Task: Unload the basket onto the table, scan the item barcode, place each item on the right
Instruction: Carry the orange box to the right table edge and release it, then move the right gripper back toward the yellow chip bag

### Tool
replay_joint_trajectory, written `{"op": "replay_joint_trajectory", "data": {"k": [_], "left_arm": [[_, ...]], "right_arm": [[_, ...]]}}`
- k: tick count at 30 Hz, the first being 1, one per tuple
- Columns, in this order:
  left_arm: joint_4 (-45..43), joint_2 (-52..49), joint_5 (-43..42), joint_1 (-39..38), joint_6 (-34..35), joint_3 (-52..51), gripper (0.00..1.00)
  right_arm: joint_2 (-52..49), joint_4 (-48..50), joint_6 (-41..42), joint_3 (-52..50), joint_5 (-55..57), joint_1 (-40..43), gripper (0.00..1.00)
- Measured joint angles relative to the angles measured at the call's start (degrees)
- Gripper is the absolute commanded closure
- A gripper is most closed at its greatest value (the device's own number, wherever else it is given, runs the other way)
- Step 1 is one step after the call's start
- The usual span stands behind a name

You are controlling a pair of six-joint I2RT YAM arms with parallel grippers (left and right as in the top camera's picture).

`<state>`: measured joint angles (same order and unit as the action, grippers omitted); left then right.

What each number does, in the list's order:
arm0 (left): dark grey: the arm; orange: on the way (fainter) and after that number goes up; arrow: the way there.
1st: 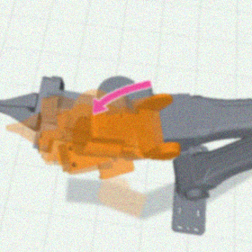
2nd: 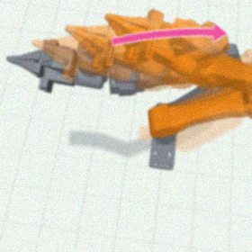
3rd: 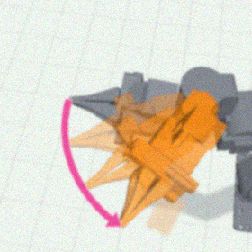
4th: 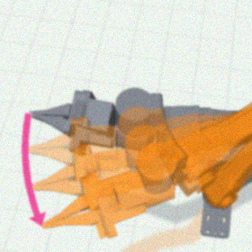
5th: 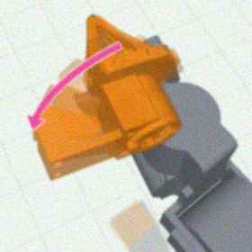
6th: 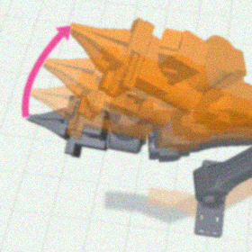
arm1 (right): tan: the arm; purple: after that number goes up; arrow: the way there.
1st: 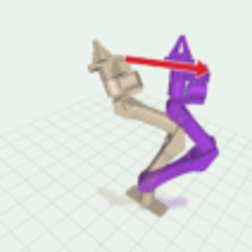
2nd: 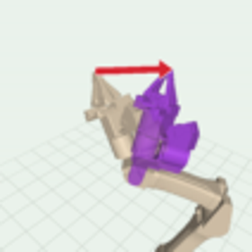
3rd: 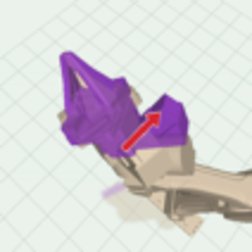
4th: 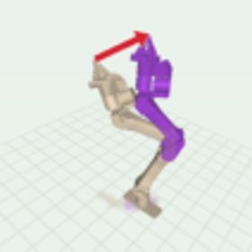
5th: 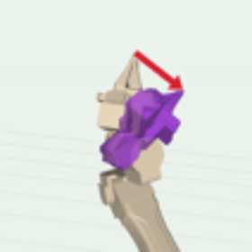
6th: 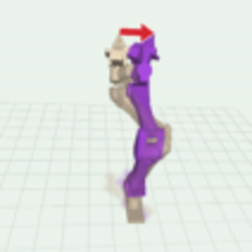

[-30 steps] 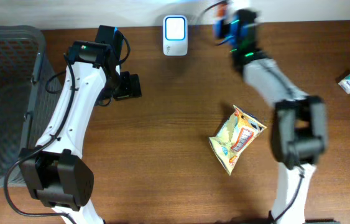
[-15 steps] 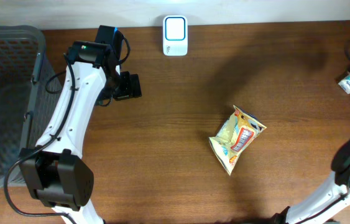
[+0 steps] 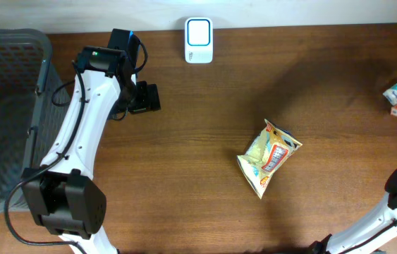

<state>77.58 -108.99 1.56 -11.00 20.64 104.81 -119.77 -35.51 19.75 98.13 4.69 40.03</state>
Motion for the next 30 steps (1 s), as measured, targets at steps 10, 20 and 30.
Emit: {"op": "replay_joint_trajectory", "data": {"k": [10, 20, 30], "left_arm": [[0.0, 0.0, 0.0, 0.0, 0.0, 0.0, 0.01], [0.0, 0.0, 0.0, 0.0, 0.0, 0.0, 0.01], [0.0, 0.0, 0.0, 0.0, 0.0, 0.0, 0.01]], "right_arm": [[1.1, -7.5, 0.0, -0.2, -24.9, 0.0, 0.01], [16.8, -36.9, -16.4, -0.2, -47.4, -7.6, 0.06], [16.9, -45.0, -27.3, -7.0, -31.2, -30.0, 0.27]]}}
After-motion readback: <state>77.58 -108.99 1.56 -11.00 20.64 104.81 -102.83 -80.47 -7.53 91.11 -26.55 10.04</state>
